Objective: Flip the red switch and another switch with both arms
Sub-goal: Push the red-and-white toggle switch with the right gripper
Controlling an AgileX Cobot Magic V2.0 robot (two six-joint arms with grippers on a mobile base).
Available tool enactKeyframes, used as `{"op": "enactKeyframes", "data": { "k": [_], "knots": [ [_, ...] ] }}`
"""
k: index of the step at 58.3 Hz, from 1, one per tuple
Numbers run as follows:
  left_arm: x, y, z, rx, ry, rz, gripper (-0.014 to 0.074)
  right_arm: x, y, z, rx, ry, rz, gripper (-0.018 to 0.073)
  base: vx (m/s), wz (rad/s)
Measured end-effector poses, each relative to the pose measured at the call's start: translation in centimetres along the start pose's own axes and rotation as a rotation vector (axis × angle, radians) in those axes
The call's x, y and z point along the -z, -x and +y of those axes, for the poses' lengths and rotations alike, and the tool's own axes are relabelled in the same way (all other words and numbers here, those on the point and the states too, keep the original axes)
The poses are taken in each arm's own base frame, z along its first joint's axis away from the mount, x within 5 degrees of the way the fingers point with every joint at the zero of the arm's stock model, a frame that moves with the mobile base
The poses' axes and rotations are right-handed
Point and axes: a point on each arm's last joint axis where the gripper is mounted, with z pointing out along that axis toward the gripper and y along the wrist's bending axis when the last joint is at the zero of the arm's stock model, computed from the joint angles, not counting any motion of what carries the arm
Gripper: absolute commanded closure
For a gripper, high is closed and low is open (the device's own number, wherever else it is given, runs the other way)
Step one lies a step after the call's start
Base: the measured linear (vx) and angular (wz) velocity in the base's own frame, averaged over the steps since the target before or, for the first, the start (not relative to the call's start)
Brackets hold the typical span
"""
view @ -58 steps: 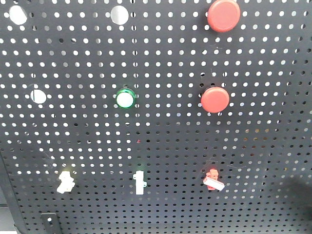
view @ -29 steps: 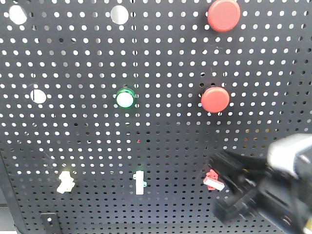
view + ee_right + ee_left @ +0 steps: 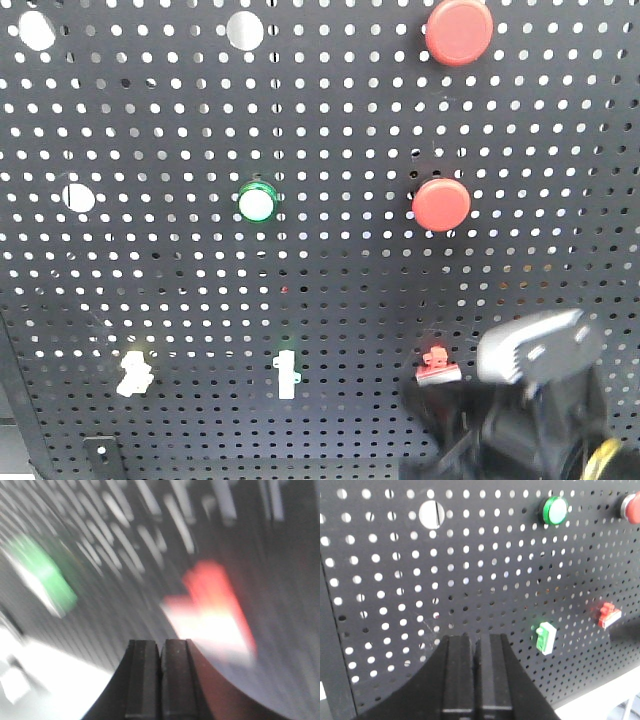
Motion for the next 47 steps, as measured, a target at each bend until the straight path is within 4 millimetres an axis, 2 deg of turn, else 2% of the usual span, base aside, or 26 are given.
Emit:
{"op": "enactKeyframes", "data": {
  "k": [10, 26, 47],
  "knots": [
    [0.0, 0.0, 0.0, 0.000, 0.000, 0.000, 0.0594, 0.1, -1.1, 0.0, -0.015, -0.045, 0.114, 0.0566, 0.00, 0.00],
    [0.0, 0.0, 0.0, 0.000, 0.000, 0.001, 0.0594, 1.5, 0.7, 0.7, -0.023, 0.029, -0.047, 0.0566, 0.00, 0.00],
    [0.0, -0.1, 0.0, 0.000, -0.001, 0.010, 0.0594, 1.7, 0.9, 0.8, -0.024, 0.037, -0.066, 0.0566, 0.00, 0.00]
  ]
}}
